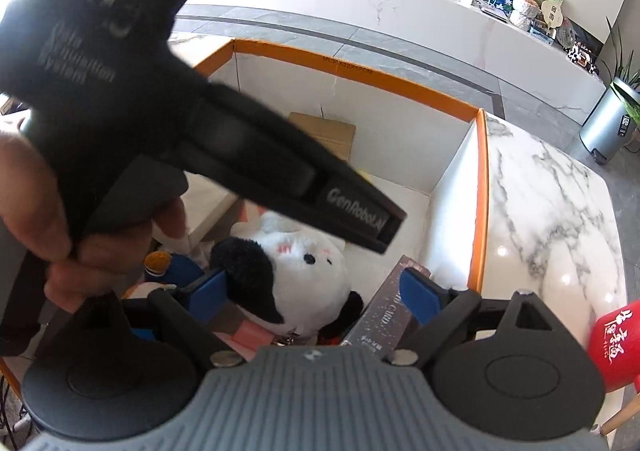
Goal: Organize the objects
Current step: 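Lower the yellow tape measure into the orange box and open the left gripper, then withdraw both grippers from the orange box toward the pink wallet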
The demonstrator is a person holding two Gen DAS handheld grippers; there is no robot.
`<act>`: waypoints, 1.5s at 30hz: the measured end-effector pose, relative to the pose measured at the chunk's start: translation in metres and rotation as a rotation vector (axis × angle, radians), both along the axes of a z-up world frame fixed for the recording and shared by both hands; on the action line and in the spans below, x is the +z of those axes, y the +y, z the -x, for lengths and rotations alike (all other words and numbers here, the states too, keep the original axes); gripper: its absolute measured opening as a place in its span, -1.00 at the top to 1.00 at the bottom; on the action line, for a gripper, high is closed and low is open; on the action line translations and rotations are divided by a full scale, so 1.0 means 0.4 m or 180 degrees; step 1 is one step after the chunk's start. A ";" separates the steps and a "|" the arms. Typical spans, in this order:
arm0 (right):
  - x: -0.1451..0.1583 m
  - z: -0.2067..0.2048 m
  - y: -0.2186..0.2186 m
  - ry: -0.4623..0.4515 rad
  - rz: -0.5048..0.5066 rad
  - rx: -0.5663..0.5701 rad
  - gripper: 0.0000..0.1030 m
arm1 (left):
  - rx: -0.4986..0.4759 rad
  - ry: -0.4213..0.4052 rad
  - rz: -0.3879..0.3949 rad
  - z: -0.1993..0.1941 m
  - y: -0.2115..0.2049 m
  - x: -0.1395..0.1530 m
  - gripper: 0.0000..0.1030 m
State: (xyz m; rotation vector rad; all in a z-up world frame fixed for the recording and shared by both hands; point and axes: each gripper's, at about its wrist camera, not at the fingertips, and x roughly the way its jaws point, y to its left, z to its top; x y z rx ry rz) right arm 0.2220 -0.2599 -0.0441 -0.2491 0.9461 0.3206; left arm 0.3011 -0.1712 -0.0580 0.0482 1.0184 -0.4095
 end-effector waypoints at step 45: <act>0.181 0.141 0.372 -0.0621 -0.0825 0.0779 -0.98 | 0.1300 -0.0843 -0.0464 0.371 0.639 0.124 -0.84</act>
